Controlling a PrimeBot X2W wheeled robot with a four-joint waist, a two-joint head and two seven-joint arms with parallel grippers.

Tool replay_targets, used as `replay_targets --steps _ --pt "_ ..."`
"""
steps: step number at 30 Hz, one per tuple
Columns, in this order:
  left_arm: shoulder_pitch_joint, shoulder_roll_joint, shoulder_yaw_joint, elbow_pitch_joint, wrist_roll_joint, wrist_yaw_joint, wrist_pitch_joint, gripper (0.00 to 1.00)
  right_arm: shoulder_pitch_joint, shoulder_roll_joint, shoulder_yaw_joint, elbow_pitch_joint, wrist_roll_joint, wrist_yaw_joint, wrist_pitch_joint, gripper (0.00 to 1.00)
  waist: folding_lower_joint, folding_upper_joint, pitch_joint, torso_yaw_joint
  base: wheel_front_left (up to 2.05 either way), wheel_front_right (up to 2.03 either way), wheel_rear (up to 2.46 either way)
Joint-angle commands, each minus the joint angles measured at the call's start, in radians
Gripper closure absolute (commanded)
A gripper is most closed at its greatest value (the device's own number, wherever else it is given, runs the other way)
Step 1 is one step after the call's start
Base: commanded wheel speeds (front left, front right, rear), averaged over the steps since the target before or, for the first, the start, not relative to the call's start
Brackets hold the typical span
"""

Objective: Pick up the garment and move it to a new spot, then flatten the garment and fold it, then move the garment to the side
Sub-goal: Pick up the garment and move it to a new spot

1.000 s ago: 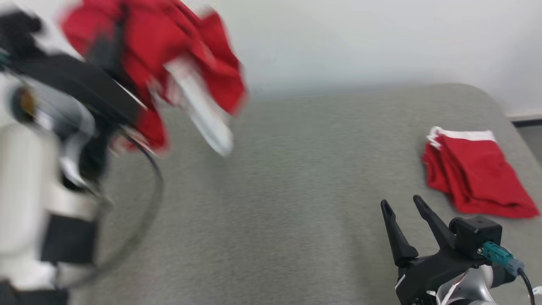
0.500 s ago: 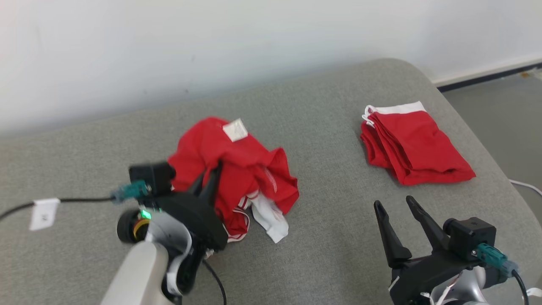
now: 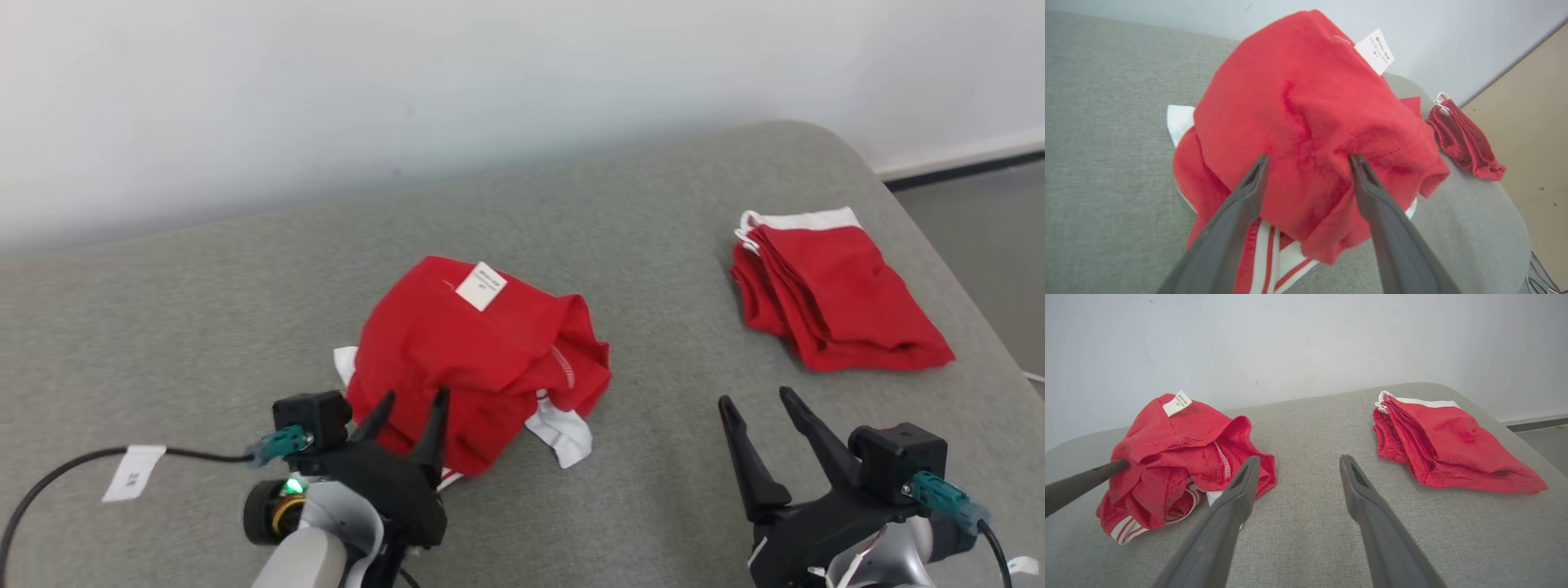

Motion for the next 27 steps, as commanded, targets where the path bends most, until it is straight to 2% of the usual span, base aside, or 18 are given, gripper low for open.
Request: replay_targets --steps 1,7,14,18,27 --pt "0.017 0.024 0.002 -0.023 0.02 0.003 -0.027 0.0 0.009 -0.002 -0.004 0.001 -0.003 -0.002 0.003 0.0 -0.0001 -0.0001 -0.038 0.046 0.0 0.0 0.0" --pt "0.102 0.074 0.033 -0.151 0.051 0.015 -0.157 0.0 0.033 -0.004 -0.024 0.014 0.005 -0.002 0.001 0.0 -0.0001 -0.0001 -0.078 0.132 0.0 0.0 0.0" --pt "0.213 0.128 0.082 -0.269 0.088 0.006 -0.306 0.0 0.053 -0.004 -0.041 0.044 0.011 -0.002 -0.017 0.0 -0.0001 -0.0001 -0.104 0.221 0.0 0.0 0.0" --pt "0.266 0.142 0.116 -0.32 0.113 0.006 -0.331 0.0 0.06 -0.005 -0.044 0.06 0.019 -0.002 -0.03 0.0 -0.0001 -0.0001 -0.11 0.247 0.0 0.0 0.0" --pt "0.434 0.12 0.274 -0.455 0.215 -0.055 -0.337 0.0 0.081 -0.023 -0.053 0.129 0.022 -0.002 -0.1 0.0 -0.0001 -0.0001 -0.116 0.286 0.0 0.0 0.0"
